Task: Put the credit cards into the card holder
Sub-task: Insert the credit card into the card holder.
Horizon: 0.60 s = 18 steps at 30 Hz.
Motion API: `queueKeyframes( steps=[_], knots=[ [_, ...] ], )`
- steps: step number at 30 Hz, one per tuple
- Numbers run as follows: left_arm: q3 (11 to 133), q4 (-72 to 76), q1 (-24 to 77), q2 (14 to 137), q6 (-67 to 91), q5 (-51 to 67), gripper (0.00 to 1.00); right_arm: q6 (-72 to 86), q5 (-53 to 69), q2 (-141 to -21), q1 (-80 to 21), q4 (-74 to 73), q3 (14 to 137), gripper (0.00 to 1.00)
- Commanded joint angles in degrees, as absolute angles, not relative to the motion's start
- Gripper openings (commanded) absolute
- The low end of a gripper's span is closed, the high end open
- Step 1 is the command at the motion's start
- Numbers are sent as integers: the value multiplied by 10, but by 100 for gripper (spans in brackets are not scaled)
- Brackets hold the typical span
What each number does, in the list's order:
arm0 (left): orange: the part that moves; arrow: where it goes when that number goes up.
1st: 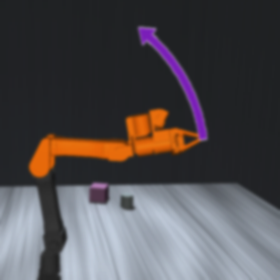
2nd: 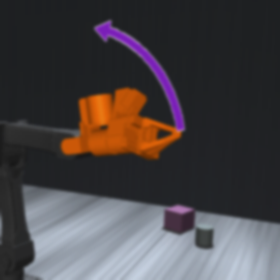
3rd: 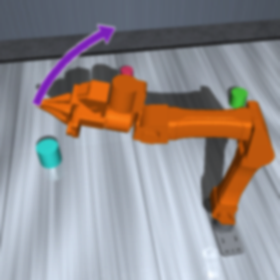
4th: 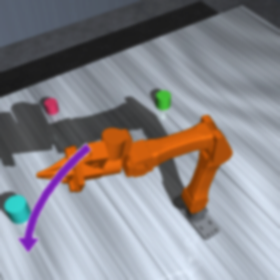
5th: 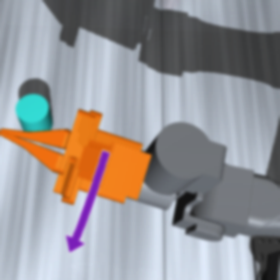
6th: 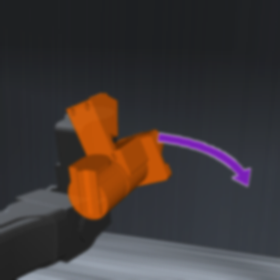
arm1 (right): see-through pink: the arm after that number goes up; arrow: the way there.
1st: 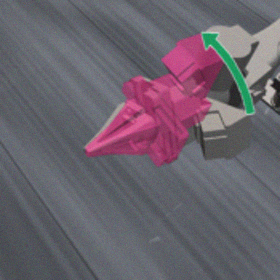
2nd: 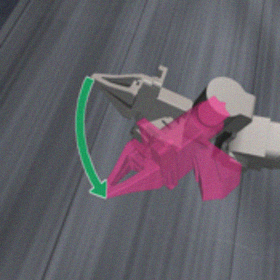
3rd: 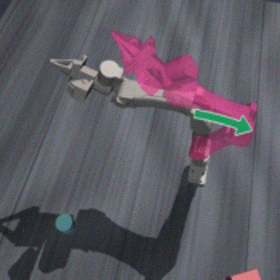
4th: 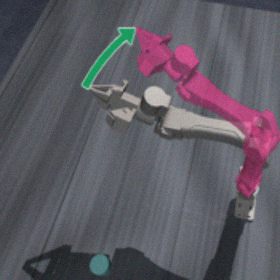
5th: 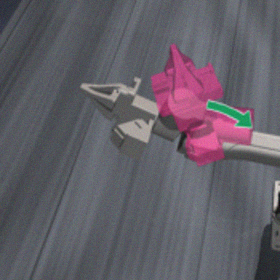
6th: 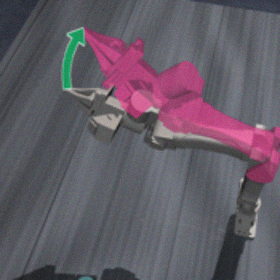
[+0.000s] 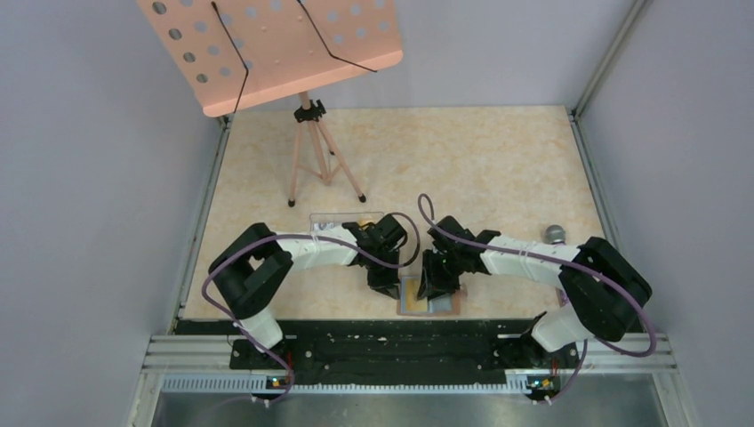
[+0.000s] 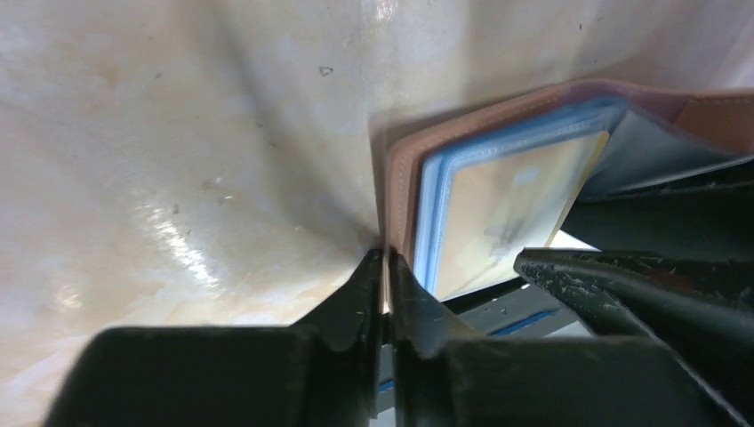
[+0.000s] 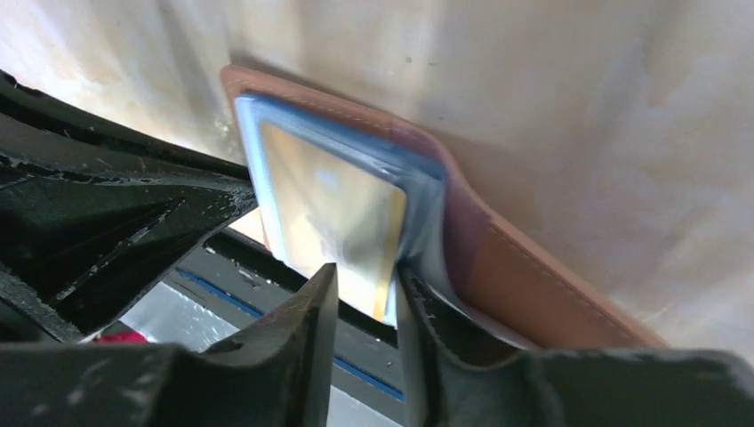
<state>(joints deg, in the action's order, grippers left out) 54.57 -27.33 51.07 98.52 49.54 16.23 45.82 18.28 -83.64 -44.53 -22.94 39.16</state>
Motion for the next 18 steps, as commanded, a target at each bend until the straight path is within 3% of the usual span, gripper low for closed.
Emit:
queueKeyframes(
  steps=[1, 5, 9, 14, 18],
  knots=[
    [555, -296, 519, 930, 490, 92, 17, 455, 176, -824, -466, -220, 414, 38],
    [555, -300, 519, 880, 492, 75, 31, 444, 160, -809, -466, -242, 422, 54],
    [544, -269, 519, 856, 493, 103, 39, 442, 156, -796, -466, -246, 425, 57],
    [490, -154, 519, 855, 533, 179, 40, 443, 144, -779, -466, -257, 421, 46],
    [449, -80, 519, 873, 568, 199, 38, 439, 141, -776, -466, -258, 414, 26]
  ],
)
